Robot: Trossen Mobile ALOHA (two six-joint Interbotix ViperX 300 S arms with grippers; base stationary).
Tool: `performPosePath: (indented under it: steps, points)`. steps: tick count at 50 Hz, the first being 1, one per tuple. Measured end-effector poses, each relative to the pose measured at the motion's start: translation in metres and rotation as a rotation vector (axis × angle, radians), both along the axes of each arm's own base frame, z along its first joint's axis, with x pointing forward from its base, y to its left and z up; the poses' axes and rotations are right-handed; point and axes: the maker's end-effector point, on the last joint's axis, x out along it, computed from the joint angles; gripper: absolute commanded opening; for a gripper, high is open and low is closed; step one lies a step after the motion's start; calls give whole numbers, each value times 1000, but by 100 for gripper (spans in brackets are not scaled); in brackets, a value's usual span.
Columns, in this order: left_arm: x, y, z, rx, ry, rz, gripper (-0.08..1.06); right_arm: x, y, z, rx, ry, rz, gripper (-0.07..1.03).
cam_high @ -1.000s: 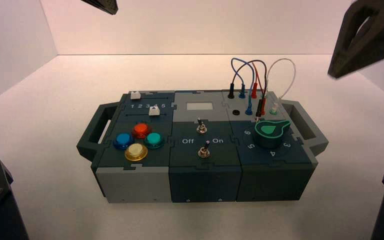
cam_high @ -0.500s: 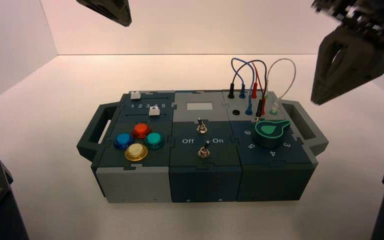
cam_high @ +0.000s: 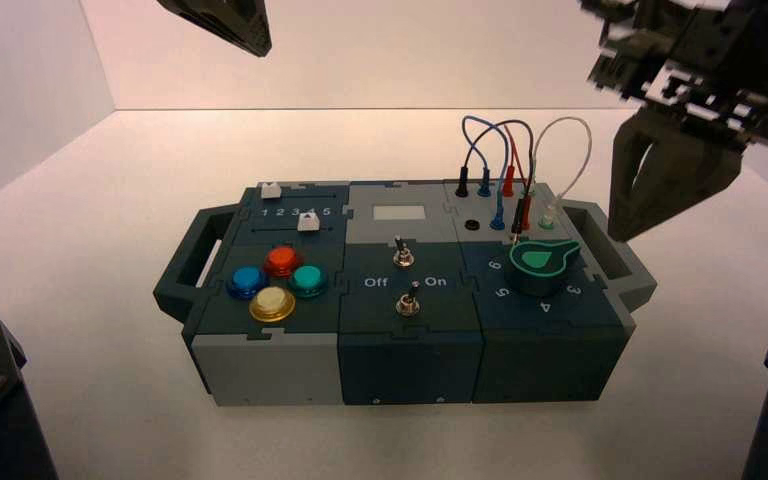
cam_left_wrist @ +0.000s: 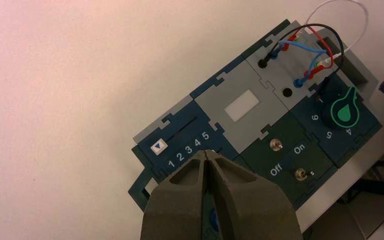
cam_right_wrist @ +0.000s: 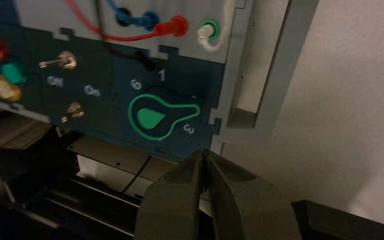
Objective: Turn the knob to position 1.
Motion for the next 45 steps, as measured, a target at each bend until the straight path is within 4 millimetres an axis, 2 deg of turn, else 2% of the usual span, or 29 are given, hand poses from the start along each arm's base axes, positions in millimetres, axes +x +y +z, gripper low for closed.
performPosePath:
  steps: [22, 45]
  points:
    - [0, 0, 1, -2, -2, -2, -3, 1, 9, -24, -38, 51, 34, -2]
    - [-1, 0, 2, -3, -5, -5, -3, 17, 13, -33, -53, 38, 30, -2]
